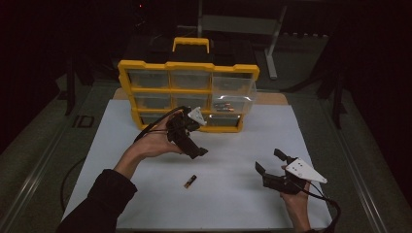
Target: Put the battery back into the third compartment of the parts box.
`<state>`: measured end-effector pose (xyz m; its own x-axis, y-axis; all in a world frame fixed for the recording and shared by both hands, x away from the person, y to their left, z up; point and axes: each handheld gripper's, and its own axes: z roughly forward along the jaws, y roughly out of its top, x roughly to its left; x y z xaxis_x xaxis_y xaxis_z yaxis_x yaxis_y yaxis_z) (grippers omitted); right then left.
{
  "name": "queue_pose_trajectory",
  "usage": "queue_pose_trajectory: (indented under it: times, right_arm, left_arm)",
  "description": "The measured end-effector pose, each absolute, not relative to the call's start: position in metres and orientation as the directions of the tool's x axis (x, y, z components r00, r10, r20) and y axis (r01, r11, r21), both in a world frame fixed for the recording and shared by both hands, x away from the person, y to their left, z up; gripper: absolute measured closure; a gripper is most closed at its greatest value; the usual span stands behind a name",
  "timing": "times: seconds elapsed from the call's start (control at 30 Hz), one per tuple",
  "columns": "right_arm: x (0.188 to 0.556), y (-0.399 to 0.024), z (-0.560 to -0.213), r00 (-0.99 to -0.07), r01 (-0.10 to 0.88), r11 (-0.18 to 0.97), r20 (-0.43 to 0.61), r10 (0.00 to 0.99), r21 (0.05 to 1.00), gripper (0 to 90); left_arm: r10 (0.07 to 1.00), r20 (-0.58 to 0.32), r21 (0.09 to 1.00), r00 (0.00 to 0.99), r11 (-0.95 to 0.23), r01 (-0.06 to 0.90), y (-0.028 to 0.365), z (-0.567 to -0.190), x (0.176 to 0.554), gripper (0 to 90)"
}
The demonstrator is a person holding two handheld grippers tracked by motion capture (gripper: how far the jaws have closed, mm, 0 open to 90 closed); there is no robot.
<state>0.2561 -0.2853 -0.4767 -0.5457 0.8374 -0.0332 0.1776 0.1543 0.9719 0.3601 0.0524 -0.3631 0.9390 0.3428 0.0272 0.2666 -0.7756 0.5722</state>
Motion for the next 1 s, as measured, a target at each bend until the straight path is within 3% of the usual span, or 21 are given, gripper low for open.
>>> queue_pose_trajectory:
  times: [1.0]
  right_arm:
    - [0.256, -0.286, -0.476, -0.544, 0.178, 0.153, -0.032, 0.839, 0.972, 14.3]
  left_arm:
    - [0.351, 0.014, 0.549, 0.936, -0.785, 0.287, 0.060, -0.391, 0.349, 7.0]
